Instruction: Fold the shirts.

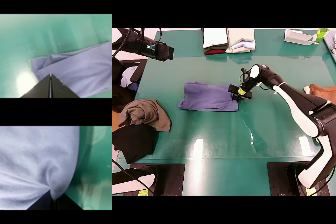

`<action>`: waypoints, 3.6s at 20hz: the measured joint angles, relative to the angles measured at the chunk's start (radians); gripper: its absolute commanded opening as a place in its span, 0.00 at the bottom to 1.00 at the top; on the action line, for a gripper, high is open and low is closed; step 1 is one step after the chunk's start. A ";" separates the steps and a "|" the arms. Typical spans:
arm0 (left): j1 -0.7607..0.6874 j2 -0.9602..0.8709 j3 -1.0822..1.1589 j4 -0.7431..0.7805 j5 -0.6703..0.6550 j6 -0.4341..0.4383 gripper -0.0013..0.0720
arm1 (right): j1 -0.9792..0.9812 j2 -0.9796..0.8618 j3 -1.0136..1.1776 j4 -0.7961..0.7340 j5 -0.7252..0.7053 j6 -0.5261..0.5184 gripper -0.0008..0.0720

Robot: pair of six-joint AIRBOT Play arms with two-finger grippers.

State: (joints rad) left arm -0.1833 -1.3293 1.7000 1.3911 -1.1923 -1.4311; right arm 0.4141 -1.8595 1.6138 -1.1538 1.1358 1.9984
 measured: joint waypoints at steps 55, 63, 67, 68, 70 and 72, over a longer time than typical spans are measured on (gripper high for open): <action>-0.182 0.000 0.000 -0.060 -0.009 -0.008 0.05 | -1.411 0.958 -0.634 -0.389 0.146 -0.457 0.78; -0.182 0.000 0.000 -0.065 -0.008 -0.008 0.05 | -1.304 0.982 -0.536 -0.094 0.064 -0.462 0.77; -0.182 0.000 0.000 -0.066 0.010 -0.008 0.05 | -0.970 0.972 -0.495 0.042 0.007 -0.463 0.77; -0.182 0.000 0.000 -0.065 0.014 -0.008 0.05 | -0.872 0.962 -0.491 0.050 -0.005 -0.463 0.77; -0.182 0.000 0.000 -0.065 0.022 -0.008 0.05 | -0.693 0.932 -0.486 0.050 -0.025 -0.463 0.77; -0.182 0.000 0.000 -0.064 0.026 -0.008 0.05 | -0.532 0.895 -0.483 0.032 -0.038 -0.463 0.76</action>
State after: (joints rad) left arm -0.3656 -1.3289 1.7000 1.3266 -1.1660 -1.4387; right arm -0.1177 -0.9646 1.1305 -1.1221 1.0977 1.5349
